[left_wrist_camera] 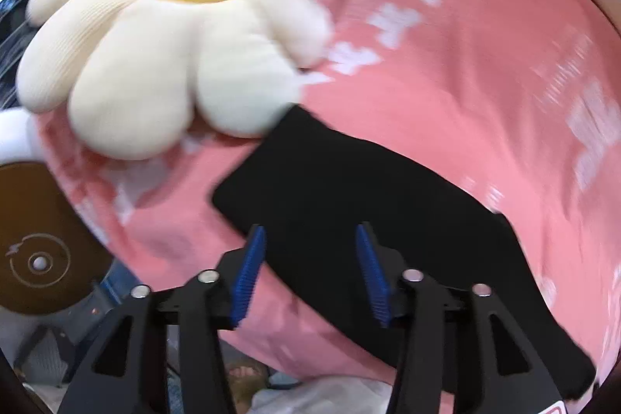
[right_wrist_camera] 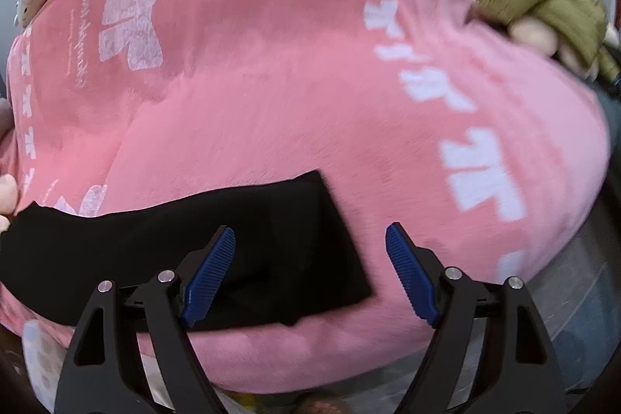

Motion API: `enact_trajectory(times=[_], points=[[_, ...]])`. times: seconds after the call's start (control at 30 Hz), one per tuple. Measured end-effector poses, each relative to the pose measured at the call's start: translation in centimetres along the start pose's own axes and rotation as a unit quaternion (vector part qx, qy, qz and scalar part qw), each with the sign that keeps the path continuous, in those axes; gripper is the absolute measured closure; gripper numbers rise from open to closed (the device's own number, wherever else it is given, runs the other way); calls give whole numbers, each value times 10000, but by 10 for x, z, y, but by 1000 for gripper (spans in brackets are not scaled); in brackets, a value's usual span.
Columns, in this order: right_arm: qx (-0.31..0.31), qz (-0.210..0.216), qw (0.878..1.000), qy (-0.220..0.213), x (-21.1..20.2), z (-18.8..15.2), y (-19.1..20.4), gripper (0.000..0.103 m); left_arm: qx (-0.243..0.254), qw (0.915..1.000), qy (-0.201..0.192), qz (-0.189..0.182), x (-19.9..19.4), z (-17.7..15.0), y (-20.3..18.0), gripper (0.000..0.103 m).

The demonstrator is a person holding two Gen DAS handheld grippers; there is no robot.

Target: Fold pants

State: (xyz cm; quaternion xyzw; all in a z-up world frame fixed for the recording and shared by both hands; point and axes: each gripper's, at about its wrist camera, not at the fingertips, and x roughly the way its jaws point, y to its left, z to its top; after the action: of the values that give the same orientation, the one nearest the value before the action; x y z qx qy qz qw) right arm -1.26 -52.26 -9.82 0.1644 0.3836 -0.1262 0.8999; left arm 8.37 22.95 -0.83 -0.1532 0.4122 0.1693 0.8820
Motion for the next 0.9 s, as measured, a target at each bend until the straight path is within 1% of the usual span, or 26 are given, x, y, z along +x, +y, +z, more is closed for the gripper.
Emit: enact_trajectory(times=[0.03,0.07,0.1,0.13,0.17,0.2,0.23,0.27,0.3,0.33,0.37,0.4,0.43,0.47,0.5,0.53,0.57,0.6,0.63,0.67,0.73,0.77,0.8,0.83,0.87,0.9], points=[[46,216,9997,105,12,0,2,35,106,9999,-10,-67,-2,-7,-13,50],[87,467,9985,263,24,0,5,62,209,9997,11,-150,-3,-14,-27,47],[167,730,9958,532,38,4,8,93,289,9993,48,-223,-1,-19,-39,46],[171,859,9944,587,39,9,11,95,373,9988,104,-284,1,-24,-49,46],[20,1068,9934,424,27,20,20,95,497,9980,198,-338,3,-30,-60,46],[-175,1209,9922,233,13,27,27,95,562,9975,252,-355,4,-34,-67,46],[-582,1392,9885,-99,-15,39,40,95,608,9970,282,-398,4,-38,-73,46],[-983,1427,9842,-355,-40,46,48,94,641,9965,282,-457,2,-43,-78,46],[-1467,1282,9796,-484,-53,48,52,92,665,9962,289,-476,2,-45,-82,44],[-1889,943,9766,-416,-47,45,50,89,698,9959,307,-490,4,-48,-87,44],[-1995,660,9775,-172,-33,42,42,81,732,9953,343,-528,8,-51,-92,43],[-1896,354,9808,300,-8,38,26,78,746,9949,384,-558,12,-54,-98,43],[-1607,-159,9829,881,20,30,3,78,743,9946,442,-573,17,-57,-103,43],[-1449,-481,9832,1005,29,22,-10,78,753,9943,488,-573,21,-61,-108,43],[-1282,-460,9873,815,22,16,-15,78,785,9940,514,-553,23,-63,-112,43],[-1118,-296,9913,631,13,12,-16,78,838,9939,524,-499,24,-65,-117,43],[-835,-55,9955,443,2,8,-14,78,876,9938,508,-471,25,-68,-120,43],[-664,275,9970,283,-7,3,-7,78,921,9936,468,-460,24,-71,-122,43],[-677,393,9966,254,-8,2,1,78,981,9934,398,-432,23,-73,-126,43],[-760,414,9959,256,-6,-1,9,78,1024,9933,362,-405,23,-74,-129,41],[-912,598,9934,347,8,0,32,78,1135,9922,342,-376,26,-76,-138,40],[-997,691,9919,381,17,2,39,80,1163,9918,350,-387,29,-76,-143,40],[-1072,654,9912,423,25,3,40,80,1197,9915,345,-386,31,-76,-146,40],[-1144,411,9911,534,43,5,39,80,1231,9912,316,-374,33,-76,-149,40],[-1057,107,9918,711,62,6,32,81,1287,9908,259,-318,36,-75,-151,40],[-935,71,9928,739,69,9,29,82,1317,9907,244,-234,40,-73,-151,40]])
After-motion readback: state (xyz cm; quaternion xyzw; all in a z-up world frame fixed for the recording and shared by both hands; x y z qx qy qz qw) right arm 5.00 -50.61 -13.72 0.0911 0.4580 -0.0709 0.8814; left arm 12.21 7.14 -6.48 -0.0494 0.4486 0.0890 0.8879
